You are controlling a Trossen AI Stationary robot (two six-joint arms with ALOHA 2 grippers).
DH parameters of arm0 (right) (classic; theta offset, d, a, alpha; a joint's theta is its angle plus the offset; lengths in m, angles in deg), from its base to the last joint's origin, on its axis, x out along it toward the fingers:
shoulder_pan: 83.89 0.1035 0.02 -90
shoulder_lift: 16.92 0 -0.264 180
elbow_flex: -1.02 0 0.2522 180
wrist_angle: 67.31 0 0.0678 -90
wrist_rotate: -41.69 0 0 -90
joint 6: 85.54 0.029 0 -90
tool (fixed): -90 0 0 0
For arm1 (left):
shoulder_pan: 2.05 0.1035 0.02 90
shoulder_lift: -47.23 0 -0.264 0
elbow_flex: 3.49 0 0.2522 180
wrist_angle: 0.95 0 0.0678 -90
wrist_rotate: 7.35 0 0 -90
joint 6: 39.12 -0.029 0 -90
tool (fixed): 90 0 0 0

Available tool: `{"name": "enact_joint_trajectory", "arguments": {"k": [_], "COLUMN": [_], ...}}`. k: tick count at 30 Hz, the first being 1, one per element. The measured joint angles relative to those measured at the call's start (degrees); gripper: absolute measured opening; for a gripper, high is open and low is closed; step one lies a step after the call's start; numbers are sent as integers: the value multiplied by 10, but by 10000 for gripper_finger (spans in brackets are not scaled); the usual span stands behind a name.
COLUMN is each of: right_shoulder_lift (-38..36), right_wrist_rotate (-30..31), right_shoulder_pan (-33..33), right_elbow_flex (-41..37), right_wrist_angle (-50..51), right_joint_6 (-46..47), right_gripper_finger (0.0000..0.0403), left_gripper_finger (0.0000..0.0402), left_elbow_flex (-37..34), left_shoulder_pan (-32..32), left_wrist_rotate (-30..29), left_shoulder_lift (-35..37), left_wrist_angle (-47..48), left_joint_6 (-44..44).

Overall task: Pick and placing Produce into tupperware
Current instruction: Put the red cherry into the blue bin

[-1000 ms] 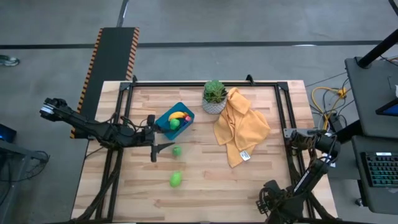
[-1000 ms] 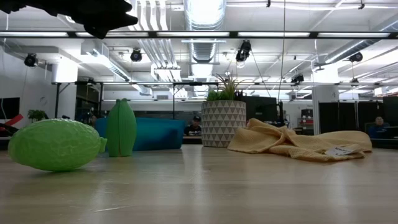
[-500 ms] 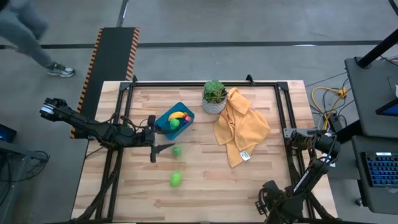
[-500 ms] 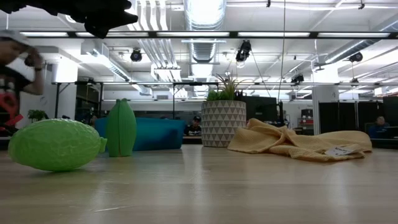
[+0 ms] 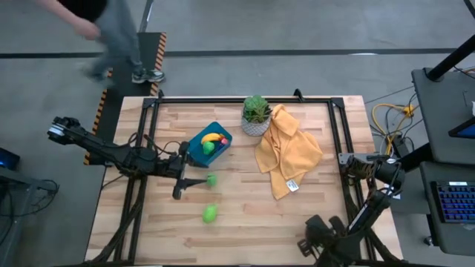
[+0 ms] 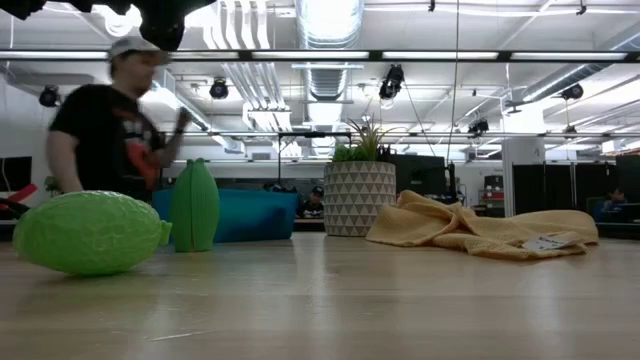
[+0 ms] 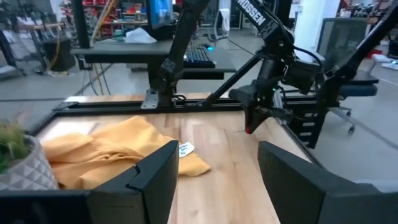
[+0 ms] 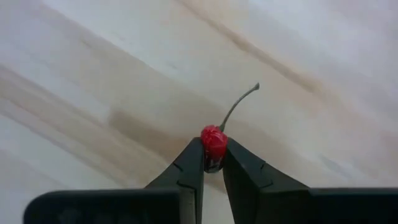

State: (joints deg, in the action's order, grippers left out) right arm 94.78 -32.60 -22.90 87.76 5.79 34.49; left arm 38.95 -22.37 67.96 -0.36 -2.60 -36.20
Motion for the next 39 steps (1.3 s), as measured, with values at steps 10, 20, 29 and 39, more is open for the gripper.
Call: {"name": "enact_joint_trajectory", "arguments": {"k": [10,20,29,39], "right_shoulder_lift": [-1,-2,-2,-10], "right_wrist_rotate": [318,552,588,281], "right_shoulder_pan": [0,0,-1,-42], "right_elbow_flex": [32,31,35,69], "right_wrist_angle": [-12,-14,-31,-30], "right_joint_6": [-145,-281,-305,-181], "right_gripper_finger": [41,29,23,22], "left_gripper_finger": [206,206,206,206], "left_elbow_flex": [-2,-2,-2,-1], "left_shoulder_pan": [0,-1,-1,-1], "left_wrist_rotate": [12,14,16,17], "left_shoulder_lift": [4,5,6,7], "left_wrist_angle": [-7,-11,-23,-33], "left_joint_6": [77,88,88,88]}}
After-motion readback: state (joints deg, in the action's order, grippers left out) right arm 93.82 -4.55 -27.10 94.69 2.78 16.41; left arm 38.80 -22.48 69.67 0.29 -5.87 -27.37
